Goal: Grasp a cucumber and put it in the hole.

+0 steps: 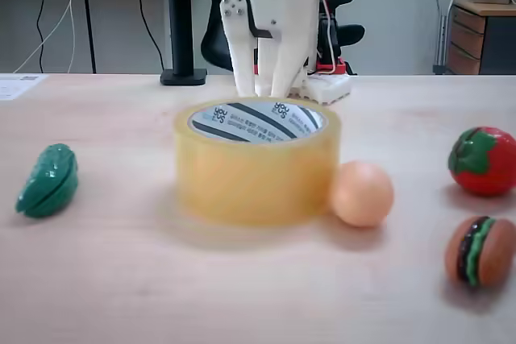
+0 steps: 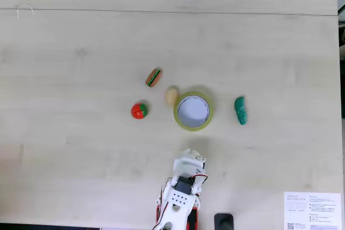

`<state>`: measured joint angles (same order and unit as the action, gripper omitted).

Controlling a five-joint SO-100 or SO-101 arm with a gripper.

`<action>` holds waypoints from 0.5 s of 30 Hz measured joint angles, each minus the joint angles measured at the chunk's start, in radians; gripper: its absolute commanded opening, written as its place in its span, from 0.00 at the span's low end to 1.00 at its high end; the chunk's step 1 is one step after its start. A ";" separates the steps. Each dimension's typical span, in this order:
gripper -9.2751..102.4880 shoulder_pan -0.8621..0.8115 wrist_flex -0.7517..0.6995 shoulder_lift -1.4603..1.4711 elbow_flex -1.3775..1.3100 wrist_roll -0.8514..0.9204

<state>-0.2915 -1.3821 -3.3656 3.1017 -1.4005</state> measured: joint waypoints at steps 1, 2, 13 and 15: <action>0.08 0.000 0.000 0.000 0.000 0.000; 0.08 0.000 0.000 0.000 0.000 0.000; 0.08 0.000 0.000 0.000 0.006 0.000; 0.08 0.000 0.000 0.000 0.006 0.000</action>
<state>-0.2915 -1.3821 -3.3656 3.1078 -1.4005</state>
